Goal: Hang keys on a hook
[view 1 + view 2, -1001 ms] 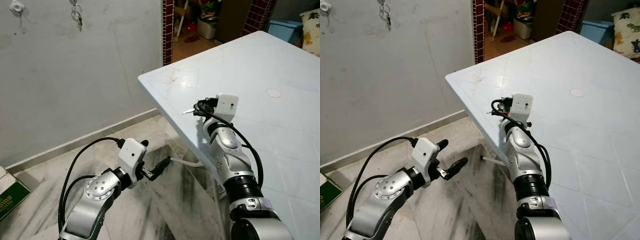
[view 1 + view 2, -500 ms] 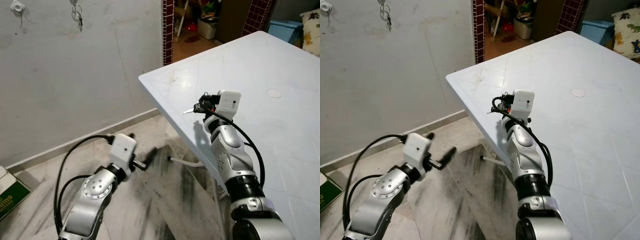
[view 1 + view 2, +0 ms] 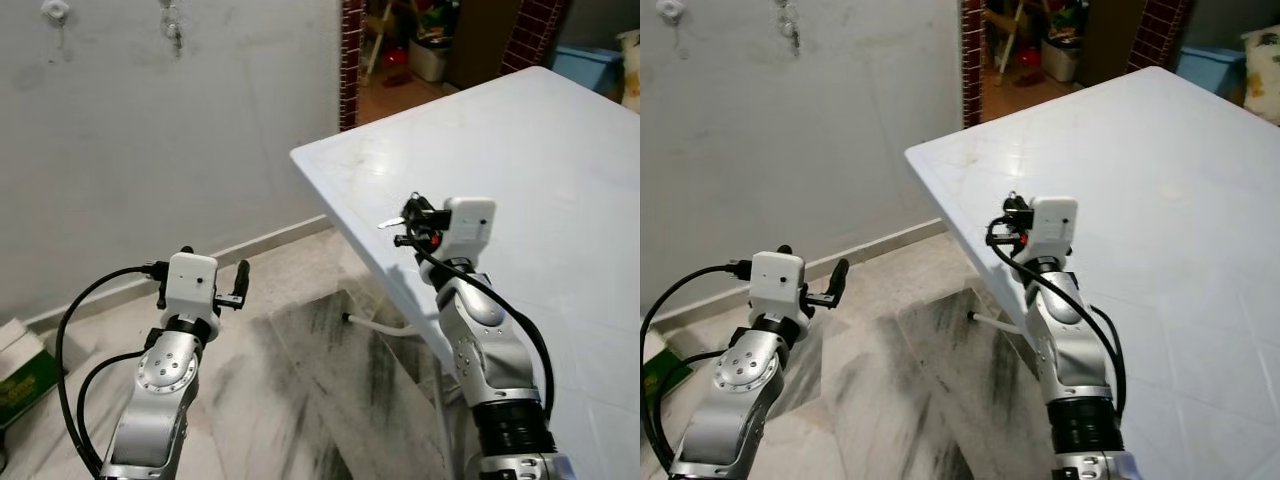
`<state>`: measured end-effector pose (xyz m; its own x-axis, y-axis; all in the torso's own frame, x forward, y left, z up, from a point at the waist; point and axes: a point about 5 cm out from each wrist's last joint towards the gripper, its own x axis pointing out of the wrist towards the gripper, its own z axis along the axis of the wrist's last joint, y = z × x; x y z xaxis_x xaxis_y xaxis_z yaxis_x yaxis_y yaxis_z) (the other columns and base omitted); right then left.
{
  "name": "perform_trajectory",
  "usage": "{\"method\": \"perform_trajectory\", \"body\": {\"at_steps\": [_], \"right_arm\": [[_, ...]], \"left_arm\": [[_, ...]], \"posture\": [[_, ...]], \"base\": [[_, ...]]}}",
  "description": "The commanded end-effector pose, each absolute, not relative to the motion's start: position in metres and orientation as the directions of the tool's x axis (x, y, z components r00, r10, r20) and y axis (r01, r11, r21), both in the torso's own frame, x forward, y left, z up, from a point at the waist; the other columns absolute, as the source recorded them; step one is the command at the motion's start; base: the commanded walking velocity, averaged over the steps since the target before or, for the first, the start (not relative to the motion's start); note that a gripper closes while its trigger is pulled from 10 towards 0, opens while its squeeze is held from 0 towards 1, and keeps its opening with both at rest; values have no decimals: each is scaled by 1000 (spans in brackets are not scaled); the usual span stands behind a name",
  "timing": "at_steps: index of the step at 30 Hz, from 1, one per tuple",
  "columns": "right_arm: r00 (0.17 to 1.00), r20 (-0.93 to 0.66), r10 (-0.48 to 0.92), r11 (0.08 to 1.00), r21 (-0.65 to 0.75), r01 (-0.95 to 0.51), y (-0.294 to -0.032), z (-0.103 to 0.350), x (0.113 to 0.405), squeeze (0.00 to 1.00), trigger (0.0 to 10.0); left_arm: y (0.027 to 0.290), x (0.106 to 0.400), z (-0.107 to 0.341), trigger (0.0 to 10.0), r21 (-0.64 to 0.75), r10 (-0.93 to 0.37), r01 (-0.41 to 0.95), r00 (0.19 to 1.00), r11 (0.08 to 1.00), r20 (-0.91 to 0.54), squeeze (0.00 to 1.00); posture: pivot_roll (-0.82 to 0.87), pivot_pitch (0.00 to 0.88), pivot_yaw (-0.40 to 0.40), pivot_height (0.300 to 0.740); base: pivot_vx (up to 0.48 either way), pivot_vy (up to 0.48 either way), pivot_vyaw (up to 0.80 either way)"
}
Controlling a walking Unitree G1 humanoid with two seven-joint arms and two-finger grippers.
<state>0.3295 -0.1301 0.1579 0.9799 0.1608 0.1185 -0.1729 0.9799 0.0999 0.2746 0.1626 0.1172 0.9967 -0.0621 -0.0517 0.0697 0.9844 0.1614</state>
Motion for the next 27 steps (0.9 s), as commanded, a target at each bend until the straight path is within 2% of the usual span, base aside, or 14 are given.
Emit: {"method": "perform_trajectory", "body": {"at_steps": [1,9,20,27], "right_arm": [[975,119,186,974,105,-199,-119,159,327,0,10000],[974,103,201,972,99,-211,-119,163,324,0,10000],[979,99,176,975,121,-187,-120,164,324,0,10000],[982,84,168,976,122,-178,-121,163,322,0,10000]], "left_arm": [[166,275,118,10000,176,-44,51,998,983,-42,0],[167,278,119,10000,167,-6,11,1000,986,-31,0],[167,279,118,10000,124,-10,15,999,992,-45,0],[167,281,116,10000,101,-10,16,998,995,-59,0]], "posture": [[24,46,71,740],[27,40,69,740],[24,44,75,740],[20,50,76,740]], "base": [[0,0,800],[0,0,800],[0,0,0],[0,370,0]]}}
